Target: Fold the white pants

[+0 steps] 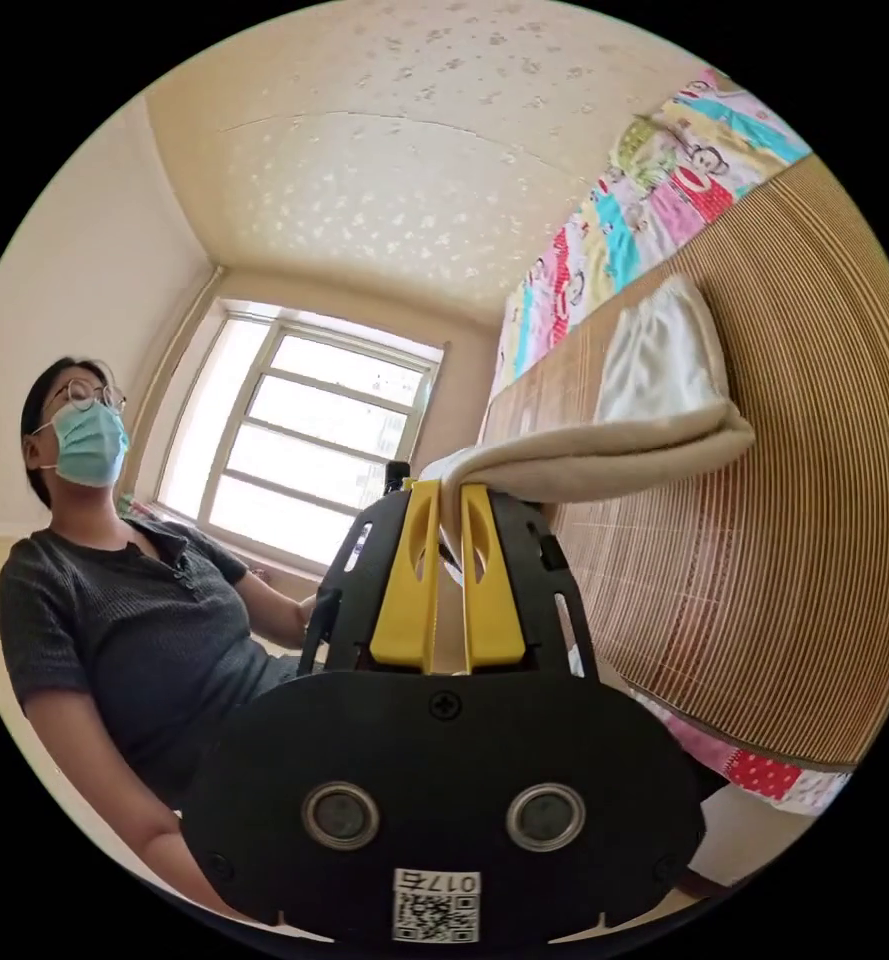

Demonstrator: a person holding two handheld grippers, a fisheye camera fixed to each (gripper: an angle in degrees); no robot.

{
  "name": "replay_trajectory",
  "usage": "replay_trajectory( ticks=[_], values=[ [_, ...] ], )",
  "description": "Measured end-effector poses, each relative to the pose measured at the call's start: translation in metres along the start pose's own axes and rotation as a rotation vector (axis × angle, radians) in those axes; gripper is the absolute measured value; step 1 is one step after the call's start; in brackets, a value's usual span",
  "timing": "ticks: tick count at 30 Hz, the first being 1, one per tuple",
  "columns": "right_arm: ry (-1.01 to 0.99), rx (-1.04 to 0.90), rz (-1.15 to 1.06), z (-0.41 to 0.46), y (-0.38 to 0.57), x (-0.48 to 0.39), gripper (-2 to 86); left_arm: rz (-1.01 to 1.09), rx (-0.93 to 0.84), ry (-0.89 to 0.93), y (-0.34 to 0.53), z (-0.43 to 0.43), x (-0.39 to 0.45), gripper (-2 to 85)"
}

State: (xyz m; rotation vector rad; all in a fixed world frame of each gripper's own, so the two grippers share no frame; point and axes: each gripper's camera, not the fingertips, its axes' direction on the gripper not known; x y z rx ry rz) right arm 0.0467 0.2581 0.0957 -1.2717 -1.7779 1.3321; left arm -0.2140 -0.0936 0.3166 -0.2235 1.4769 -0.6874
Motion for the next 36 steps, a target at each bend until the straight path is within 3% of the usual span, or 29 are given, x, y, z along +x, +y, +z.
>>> replay_trajectory(
  ticks=[5,10,14,18,20,26,28,32,36],
  values=[
    [-0.104,0.064,-0.332,-0.038,-0.022,-0.143,1.2,0.27,0.104,0.003,-0.002,-0.011,0.141,5.1],
    [-0.161,0.101,-0.635,-0.064,-0.045,-0.258,1.0,0.558,0.152,0.137,-0.031,-0.019,0.258,5.0],
    [-0.038,0.131,-0.7,-0.063,-0.078,-0.294,0.9,0.456,0.171,0.118,-0.07,-0.015,0.269,5.1],
    [0.279,0.068,-0.526,-0.032,-0.13,-0.248,0.9,0.204,0.145,-0.12,-0.125,0.009,0.195,5.1],
    [0.4,0.015,-0.386,0.0,-0.164,-0.184,1.0,0.1,0.129,-0.187,-0.146,0.02,0.146,5.1],
    [0.392,-0.001,-0.101,0.049,-0.189,-0.051,1.3,-0.081,0.028,-0.34,-0.169,0.04,0.002,5.1],
    [0.485,-0.056,-0.09,0.068,-0.173,-0.031,1.3,-0.102,-0.058,-0.439,-0.149,0.054,-0.035,5.2],
    [0.535,-0.121,0.06,0.087,-0.106,0.03,1.9,-0.206,-0.15,-0.419,-0.088,0.075,-0.101,5.5],
    [0.661,-0.185,0.361,0.088,-0.028,0.097,2.5,-0.518,-0.259,-0.428,0.009,0.093,-0.184,8.7]
  ],
)
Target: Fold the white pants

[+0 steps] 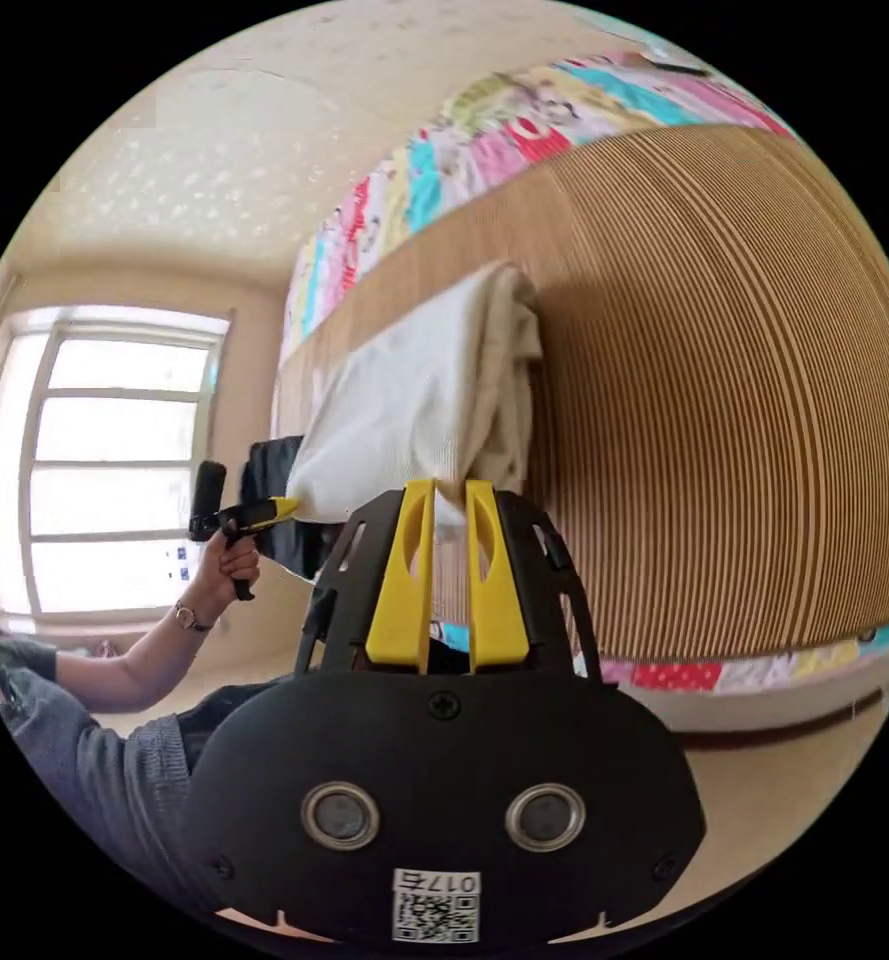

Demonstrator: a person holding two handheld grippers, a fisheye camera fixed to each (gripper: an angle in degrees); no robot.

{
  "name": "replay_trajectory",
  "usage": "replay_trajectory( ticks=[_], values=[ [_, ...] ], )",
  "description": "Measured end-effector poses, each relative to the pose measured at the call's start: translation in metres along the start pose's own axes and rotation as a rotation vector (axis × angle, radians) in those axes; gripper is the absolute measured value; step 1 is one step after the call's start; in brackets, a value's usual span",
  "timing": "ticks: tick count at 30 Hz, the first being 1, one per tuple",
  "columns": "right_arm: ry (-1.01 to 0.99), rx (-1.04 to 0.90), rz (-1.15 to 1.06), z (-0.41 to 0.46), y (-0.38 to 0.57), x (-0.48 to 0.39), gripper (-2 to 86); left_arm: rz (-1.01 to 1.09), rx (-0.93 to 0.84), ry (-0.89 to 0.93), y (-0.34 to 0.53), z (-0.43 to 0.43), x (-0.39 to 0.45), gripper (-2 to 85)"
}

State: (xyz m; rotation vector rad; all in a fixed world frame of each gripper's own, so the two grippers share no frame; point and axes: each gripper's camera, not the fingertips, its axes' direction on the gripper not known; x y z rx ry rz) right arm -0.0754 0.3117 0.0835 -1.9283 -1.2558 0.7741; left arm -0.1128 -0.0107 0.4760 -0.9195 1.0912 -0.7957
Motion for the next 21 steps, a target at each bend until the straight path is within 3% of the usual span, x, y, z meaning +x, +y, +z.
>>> replay_trajectory(
  ticks=[2,4,12,15,19,21],
  values=[
    [0.066,-0.081,0.214,0.023,0.03,0.042,3.5,-0.091,-0.056,0.006,0.014,0.019,-0.032,11.8],
    [-0.012,-0.074,0.285,0.026,0.044,0.06,5.5,-0.165,-0.034,0.038,0.022,0.018,-0.061,13.4],
    [-0.326,-0.036,0.348,0.039,0.001,0.062,17.0,-0.046,0.177,0.041,-0.073,-0.046,-0.081,17.1],
    [-0.431,-0.071,0.387,0.071,-0.002,0.062,20.4,0.008,0.069,0.024,-0.122,-0.035,-0.092,20.2],
    [-0.658,-0.002,0.461,0.109,0.022,0.065,22.9,0.114,-0.149,0.021,-0.153,0.004,-0.094,18.1],
    [-0.696,0.002,0.48,0.124,0.035,0.065,23.8,0.1,-0.122,-0.012,-0.15,0.003,-0.097,17.1]
  ],
)
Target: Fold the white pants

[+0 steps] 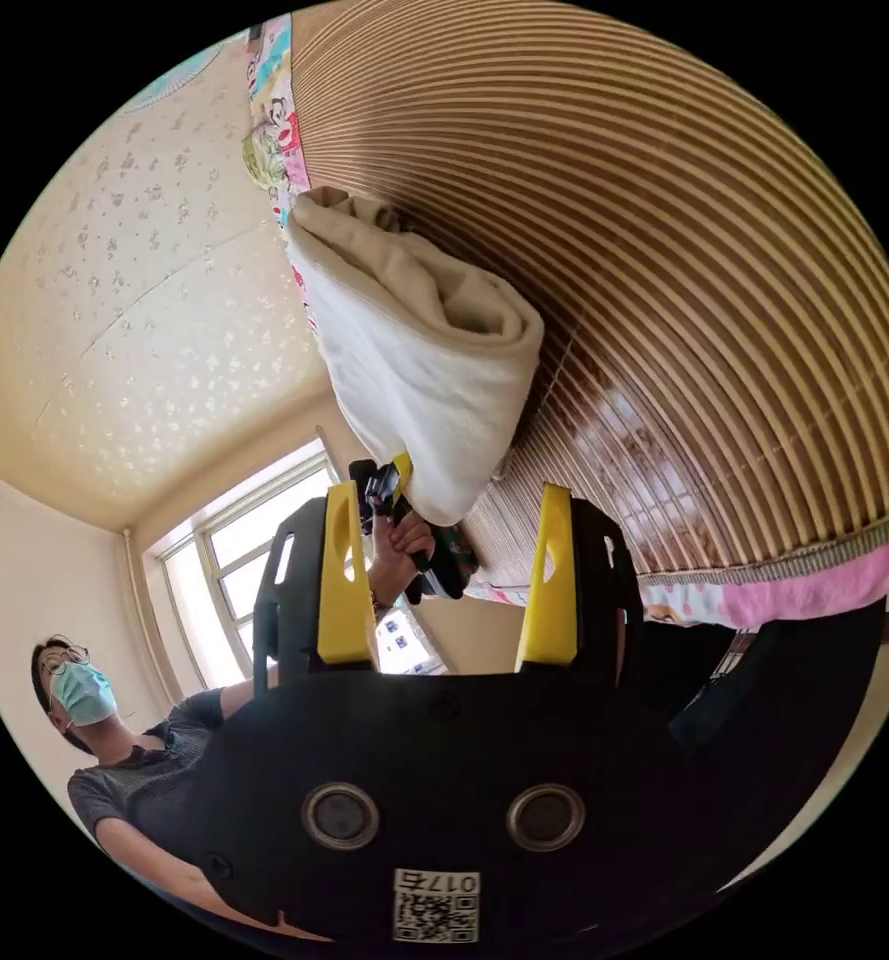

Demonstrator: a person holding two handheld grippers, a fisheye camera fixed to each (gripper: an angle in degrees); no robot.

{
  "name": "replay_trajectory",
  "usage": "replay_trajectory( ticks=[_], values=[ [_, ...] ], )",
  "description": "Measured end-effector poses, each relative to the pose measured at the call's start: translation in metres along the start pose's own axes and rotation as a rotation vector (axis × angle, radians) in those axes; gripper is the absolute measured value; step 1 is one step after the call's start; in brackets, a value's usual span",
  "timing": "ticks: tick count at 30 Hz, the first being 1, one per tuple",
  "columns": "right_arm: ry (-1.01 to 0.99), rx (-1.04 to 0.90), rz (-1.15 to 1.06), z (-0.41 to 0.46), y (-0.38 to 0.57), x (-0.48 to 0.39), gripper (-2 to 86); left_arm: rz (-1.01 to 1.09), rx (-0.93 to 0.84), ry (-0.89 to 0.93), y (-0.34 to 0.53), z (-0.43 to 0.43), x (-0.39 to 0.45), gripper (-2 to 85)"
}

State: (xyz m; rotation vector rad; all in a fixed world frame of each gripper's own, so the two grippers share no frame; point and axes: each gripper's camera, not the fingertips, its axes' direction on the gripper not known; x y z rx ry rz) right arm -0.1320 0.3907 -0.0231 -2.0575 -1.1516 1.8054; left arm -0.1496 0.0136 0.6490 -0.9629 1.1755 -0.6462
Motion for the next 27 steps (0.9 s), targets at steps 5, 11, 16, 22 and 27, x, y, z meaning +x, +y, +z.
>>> replay_trajectory(
  ticks=[5,11,16,22,27],
  values=[
    [-0.217,0.131,0.048,0.012,0.025,0.041,26.4,-0.081,0.004,0.281,0.024,0.0,-0.024,10.2],
    [-0.32,0.163,-0.058,0.023,0.009,0.041,31.5,-0.018,-0.089,0.453,0.077,0.04,0.025,8.5],
    [-0.478,-0.008,-0.283,0.025,-0.008,0.006,25.6,-0.038,-0.011,0.518,0.119,0.029,0.063,8.5],
    [-0.459,-0.017,-0.569,-0.014,-0.009,-0.086,19.3,0.226,-0.046,0.483,0.108,-0.007,0.162,11.4],
    [-0.555,0.09,-0.793,-0.111,-0.023,-0.149,18.4,0.313,-0.036,0.44,0.105,-0.019,0.211,13.4]
  ],
)
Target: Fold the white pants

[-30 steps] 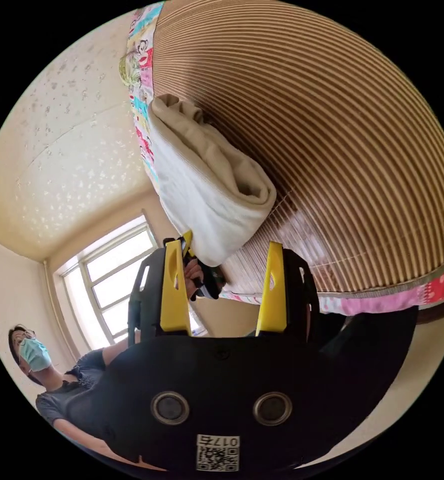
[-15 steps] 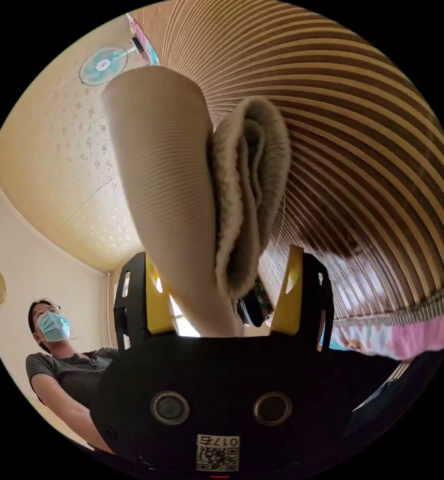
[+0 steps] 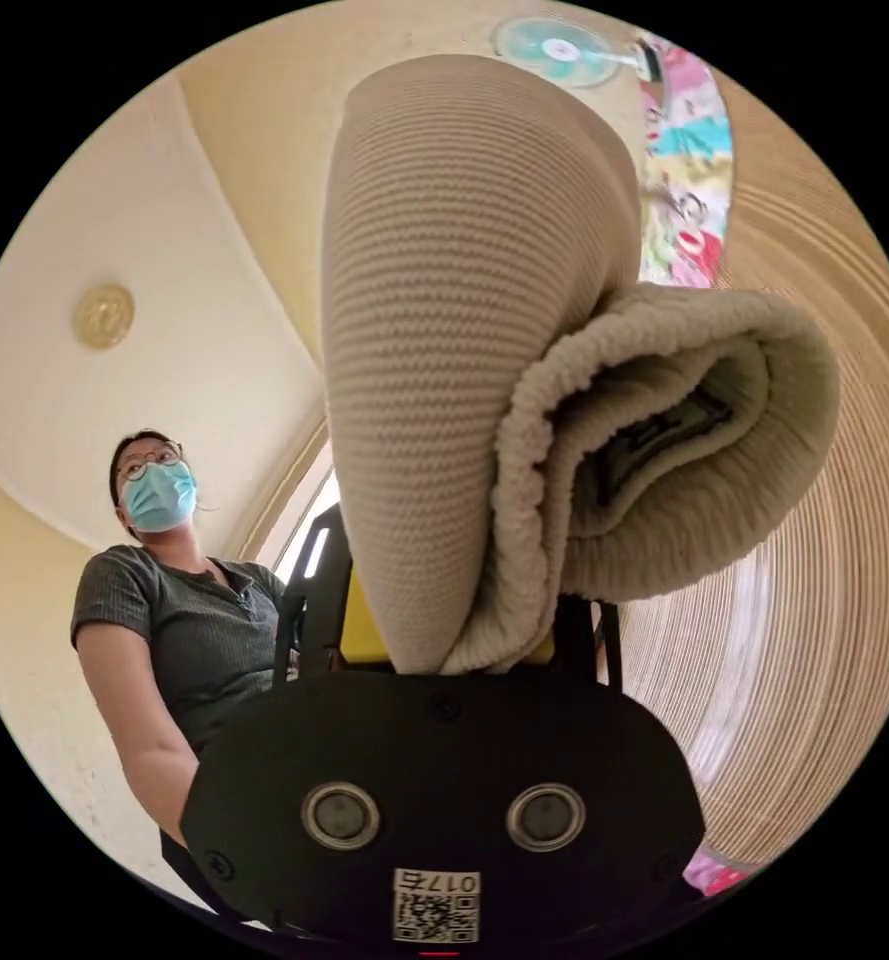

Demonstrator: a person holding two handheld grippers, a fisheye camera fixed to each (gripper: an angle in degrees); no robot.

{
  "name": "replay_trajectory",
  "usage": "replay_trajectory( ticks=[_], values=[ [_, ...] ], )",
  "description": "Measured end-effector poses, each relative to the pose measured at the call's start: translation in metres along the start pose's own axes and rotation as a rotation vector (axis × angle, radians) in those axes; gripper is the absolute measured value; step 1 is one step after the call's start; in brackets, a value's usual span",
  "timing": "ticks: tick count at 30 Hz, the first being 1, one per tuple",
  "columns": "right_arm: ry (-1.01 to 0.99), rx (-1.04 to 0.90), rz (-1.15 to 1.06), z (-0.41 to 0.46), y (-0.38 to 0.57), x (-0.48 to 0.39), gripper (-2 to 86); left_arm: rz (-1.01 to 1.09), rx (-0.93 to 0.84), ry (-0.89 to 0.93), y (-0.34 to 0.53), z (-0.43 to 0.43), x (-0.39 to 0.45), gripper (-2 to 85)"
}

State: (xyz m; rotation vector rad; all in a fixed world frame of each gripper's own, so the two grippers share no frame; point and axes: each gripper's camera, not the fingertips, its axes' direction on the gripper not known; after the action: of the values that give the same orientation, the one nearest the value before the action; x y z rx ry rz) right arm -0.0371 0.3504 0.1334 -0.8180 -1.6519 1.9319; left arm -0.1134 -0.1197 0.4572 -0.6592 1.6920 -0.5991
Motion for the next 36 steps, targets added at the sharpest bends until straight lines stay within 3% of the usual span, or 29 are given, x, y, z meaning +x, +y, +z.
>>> replay_trajectory(
  ticks=[7,12,15,17,20,22,26,32,36],
  values=[
    [0.166,0.091,-0.311,-0.143,-0.113,-0.135,17.1,-0.191,0.103,-0.134,0.024,-0.01,-0.018,11.6],
    [0.213,0.305,-0.279,-0.279,-0.117,-0.132,16.3,-0.296,0.145,-0.267,0.05,-0.013,-0.034,6.7],
    [0.313,0.552,0.02,-0.368,-0.076,-0.075,15.6,-0.399,0.177,-0.335,0.063,-0.009,-0.047,6.6],
    [0.556,0.844,0.401,-0.416,-0.014,-0.049,14.6,-0.491,0.185,-0.351,0.069,-0.005,-0.055,6.5],
    [0.522,1.183,0.322,-0.424,0.057,-0.059,14.0,-0.553,0.259,-0.35,0.078,0.004,-0.05,5.7],
    [0.464,1.172,0.307,-0.422,0.076,-0.053,13.3,-0.561,0.28,-0.343,0.079,0.014,-0.045,5.3],
    [0.557,1.09,0.337,-0.413,0.115,-0.064,9.8,-0.581,0.278,-0.374,0.077,0.024,-0.043,5.2],
    [0.534,1.419,0.569,-0.396,0.215,-0.065,1.5,-0.564,0.379,-0.427,0.071,0.008,-0.033,3.7],
    [0.529,1.3,0.63,-0.379,0.218,-0.052,0.7,-0.495,0.508,-0.379,0.081,-0.013,-0.026,-0.3]
  ],
)
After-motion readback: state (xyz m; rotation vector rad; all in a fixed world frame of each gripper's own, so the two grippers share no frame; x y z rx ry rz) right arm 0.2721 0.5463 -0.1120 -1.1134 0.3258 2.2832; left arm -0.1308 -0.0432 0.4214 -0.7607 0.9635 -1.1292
